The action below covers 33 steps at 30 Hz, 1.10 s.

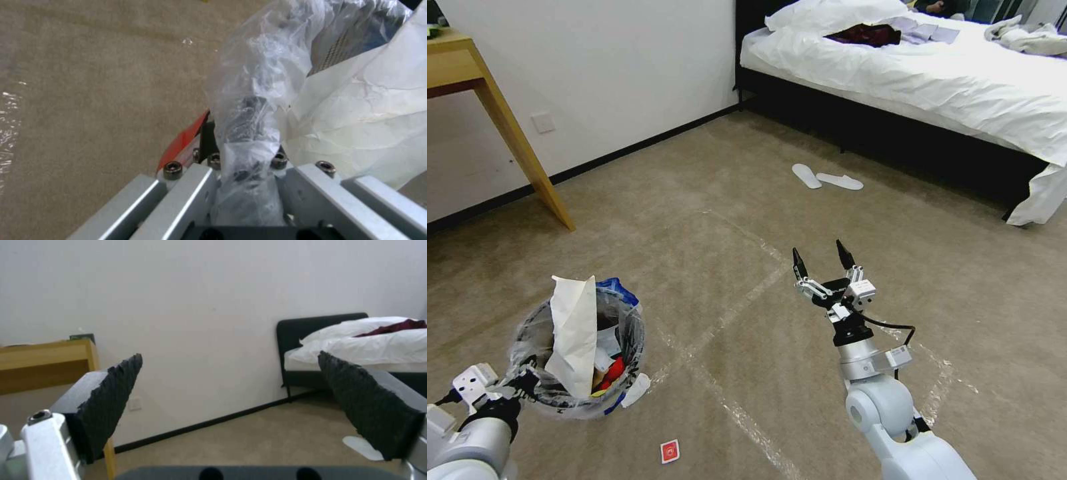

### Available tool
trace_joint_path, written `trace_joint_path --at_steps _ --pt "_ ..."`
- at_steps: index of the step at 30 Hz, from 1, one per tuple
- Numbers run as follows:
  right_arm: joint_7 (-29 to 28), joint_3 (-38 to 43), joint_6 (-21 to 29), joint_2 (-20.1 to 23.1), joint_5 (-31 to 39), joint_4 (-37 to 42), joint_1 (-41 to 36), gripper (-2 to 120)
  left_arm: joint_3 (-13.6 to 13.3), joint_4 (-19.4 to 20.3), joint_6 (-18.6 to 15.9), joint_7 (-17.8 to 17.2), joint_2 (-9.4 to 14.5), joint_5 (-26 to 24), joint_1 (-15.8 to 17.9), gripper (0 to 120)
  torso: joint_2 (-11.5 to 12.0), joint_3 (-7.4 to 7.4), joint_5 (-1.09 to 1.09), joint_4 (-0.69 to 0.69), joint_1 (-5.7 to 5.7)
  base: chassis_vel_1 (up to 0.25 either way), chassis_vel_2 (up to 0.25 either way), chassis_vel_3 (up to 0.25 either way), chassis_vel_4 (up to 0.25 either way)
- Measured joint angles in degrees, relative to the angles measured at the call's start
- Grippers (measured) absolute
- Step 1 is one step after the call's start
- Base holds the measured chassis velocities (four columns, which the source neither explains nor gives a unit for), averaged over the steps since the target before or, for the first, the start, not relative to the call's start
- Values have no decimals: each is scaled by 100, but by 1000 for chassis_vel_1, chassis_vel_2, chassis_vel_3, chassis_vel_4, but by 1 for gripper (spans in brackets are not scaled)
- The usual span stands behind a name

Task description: Pick up the trash bin and place the garbage on the floor into it.

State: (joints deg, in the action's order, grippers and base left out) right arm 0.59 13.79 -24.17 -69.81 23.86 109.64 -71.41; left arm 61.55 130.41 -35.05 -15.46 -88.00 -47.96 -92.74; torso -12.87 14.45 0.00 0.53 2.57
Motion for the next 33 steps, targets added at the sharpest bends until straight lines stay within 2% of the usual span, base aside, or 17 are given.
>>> trace_joint_path --at_steps 27,33 --pt "124 -29 39 -111 9 -80 90 100 27 -103 -13 -8 13 -51 117 1 0 0 0 0 -1 0 0 0 0" --pt "154 -47 0 -125 20 -122 98 100 24 -102 -19 -17 6 -49 120 1 0 0 -1 0 -1 -75 88 75 -83"
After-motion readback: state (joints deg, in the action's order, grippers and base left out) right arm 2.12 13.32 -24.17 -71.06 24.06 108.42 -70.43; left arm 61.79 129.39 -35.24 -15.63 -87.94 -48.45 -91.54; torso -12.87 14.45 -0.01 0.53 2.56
